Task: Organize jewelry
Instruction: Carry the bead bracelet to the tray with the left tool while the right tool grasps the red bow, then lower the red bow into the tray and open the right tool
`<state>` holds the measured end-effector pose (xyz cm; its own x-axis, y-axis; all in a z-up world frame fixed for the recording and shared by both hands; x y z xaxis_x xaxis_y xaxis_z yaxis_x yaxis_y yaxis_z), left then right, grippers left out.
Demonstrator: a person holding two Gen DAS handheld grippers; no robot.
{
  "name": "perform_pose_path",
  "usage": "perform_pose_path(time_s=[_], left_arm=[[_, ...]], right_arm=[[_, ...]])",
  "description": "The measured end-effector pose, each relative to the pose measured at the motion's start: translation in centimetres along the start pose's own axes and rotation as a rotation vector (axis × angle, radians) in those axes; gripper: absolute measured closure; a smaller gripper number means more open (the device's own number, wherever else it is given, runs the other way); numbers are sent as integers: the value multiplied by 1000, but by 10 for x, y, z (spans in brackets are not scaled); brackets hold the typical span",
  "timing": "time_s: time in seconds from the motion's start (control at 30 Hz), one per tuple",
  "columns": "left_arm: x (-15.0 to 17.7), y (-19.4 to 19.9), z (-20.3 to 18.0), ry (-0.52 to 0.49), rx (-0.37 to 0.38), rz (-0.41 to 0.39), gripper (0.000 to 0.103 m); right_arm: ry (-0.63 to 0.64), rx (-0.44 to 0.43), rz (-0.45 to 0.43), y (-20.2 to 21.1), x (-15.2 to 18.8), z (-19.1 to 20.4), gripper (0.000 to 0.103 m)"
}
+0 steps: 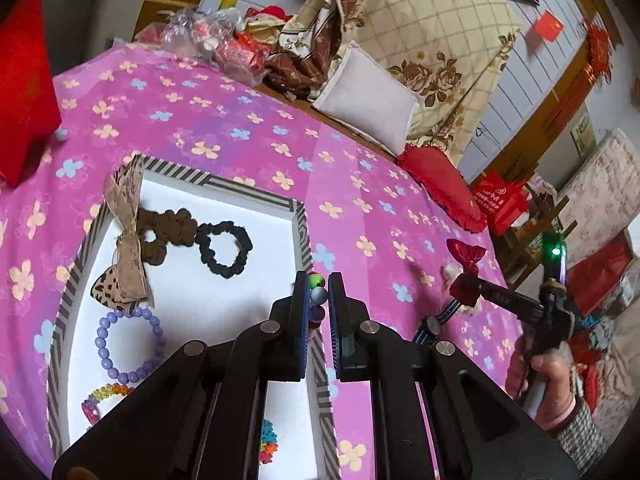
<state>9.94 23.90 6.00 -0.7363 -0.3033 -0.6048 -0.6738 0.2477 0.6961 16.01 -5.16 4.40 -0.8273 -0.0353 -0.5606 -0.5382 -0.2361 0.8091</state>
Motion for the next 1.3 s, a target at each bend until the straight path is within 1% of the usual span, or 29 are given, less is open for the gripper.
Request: perform_pose_path(time_s=[0.07, 0.2, 0.3, 0.37, 0.47, 0.57, 0.67, 0.7, 0.73, 0.8, 0.87, 1.0, 1.13, 1.23, 1.3], left_arm=[[0, -7, 8, 23, -9, 23, 95], [2, -31, 34, 78, -67, 85, 95], [7, -53, 61, 155, -102, 152, 95], [11, -61, 73, 199, -109, 185, 96], [14, -69, 93, 259, -136, 220, 96], [13, -66, 102, 282, -143, 219, 96], [7, -55, 102, 275, -131, 193, 95], [4, -49, 99, 259, -120, 181, 93], [1, -47, 96, 246, -111, 175, 90], [-5, -37, 90, 220, -83, 147, 75], [-10, -27, 90, 214, -85, 108, 71], [-18, -16, 100, 213, -156, 56, 71], [-21, -17, 114, 245, -205, 42, 71], [-21, -19, 122, 261, -239, 40, 71], [-21, -19, 124, 266, -243, 42, 71]], right_arm=[[27, -42, 13, 0, 2, 28, 88], [81, -131, 64, -11, 7, 90, 87], [116, -191, 108, -27, 13, 136, 87], [141, -232, 140, -40, 17, 166, 87], [176, -270, 188, -62, 23, 203, 87], [196, -274, 232, -85, 34, 224, 87], [217, -254, 268, -105, 48, 233, 87], [223, -247, 277, -109, 51, 234, 87], [228, -243, 288, -114, 54, 235, 87], [231, -239, 307, -121, 62, 237, 87], [231, -248, 321, -125, 68, 240, 87], [243, -288, 330, -126, 74, 252, 87], [270, -320, 333, -128, 77, 266, 87], [273, -306, 321, -129, 75, 267, 87], [275, -266, 309, -129, 74, 259, 87]])
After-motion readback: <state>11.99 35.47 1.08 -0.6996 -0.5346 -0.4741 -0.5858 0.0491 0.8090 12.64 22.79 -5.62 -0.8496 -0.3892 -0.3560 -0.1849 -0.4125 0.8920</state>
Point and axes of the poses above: each gripper's, at about its wrist camera, not at the fingertips, and y roughly against the way its jaws point, z to its left, x to its underside, the point moved 8 cm from there along -y, roughly the way its jaws point, and after that the axes turned 10 degrees about -x, right-handed, at the moved point
